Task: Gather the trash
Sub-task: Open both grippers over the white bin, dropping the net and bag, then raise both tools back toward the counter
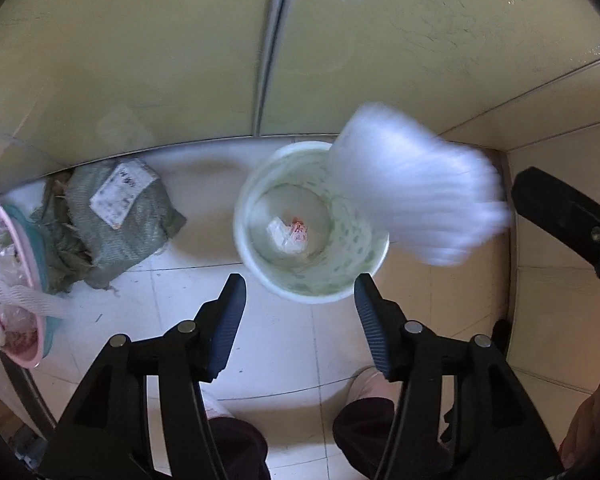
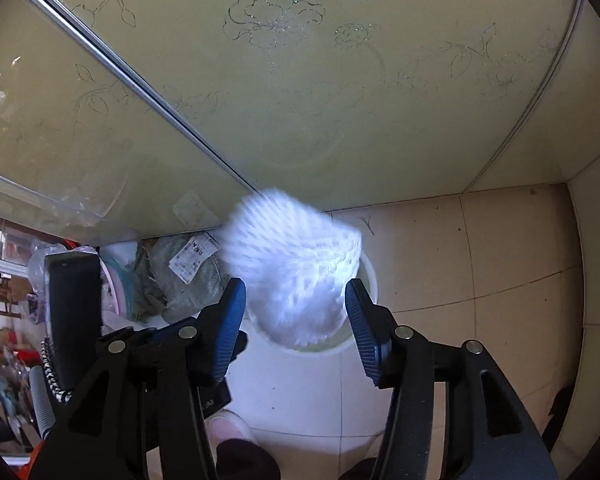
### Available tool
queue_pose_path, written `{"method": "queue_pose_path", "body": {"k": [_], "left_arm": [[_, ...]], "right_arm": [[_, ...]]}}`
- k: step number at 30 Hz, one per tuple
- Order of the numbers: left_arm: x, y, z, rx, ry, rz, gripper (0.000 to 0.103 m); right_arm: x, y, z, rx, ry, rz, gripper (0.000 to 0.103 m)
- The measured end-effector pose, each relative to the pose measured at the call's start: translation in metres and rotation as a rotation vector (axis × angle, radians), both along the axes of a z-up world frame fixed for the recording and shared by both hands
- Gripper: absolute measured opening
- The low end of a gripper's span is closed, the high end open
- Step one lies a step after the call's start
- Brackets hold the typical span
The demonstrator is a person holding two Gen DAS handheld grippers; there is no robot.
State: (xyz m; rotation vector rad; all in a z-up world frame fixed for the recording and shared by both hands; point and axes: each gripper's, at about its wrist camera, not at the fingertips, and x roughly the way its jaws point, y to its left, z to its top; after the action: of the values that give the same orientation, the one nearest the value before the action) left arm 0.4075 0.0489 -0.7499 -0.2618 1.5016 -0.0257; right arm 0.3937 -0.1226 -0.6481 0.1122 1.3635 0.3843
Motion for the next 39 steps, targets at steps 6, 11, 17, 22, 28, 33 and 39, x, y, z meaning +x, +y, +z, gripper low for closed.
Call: {"method": "queue_pose_path", "body": {"k": [6,11,17,22,28,33,39], "left_arm": [[-0.006,0.013,0.043,0.041,-0.024,0.026,0.055],[-0.007,0.012,0.118,0.062,-0.078,0.027,0.055],[-0.01,0.003,0.23,0.079,-0.179,0.037,0.055],[-0.014,-0.005,0.331,0.087,-0.278,0.047,0.055],[-0.024,-0.021,0.446,0.09,-0.415,0.061,0.055],[-0.037,-0.043,0.535,0.094,-0.552,0.077,0.055],[-0.053,-0.063,0.606,0.145,-0.681,0.069,0.057]], "right_arm": [[-0.004,-0.01,0.042,-0.012,-0.011,0.007,0.048],[-0.001,-0.023,0.098,-0.016,-0.037,0.008,0.048],[-0.005,-0.039,0.193,-0.022,-0.117,0.017,0.048],[-0.012,-0.059,0.292,0.002,-0.207,-0.02,0.048],[-0.026,-0.084,0.4,0.044,-0.344,-0.06,0.048],[-0.04,-0.112,0.475,0.073,-0.478,-0.073,0.048],[-0.05,-0.109,0.528,0.108,-0.598,-0.061,0.048]]}}
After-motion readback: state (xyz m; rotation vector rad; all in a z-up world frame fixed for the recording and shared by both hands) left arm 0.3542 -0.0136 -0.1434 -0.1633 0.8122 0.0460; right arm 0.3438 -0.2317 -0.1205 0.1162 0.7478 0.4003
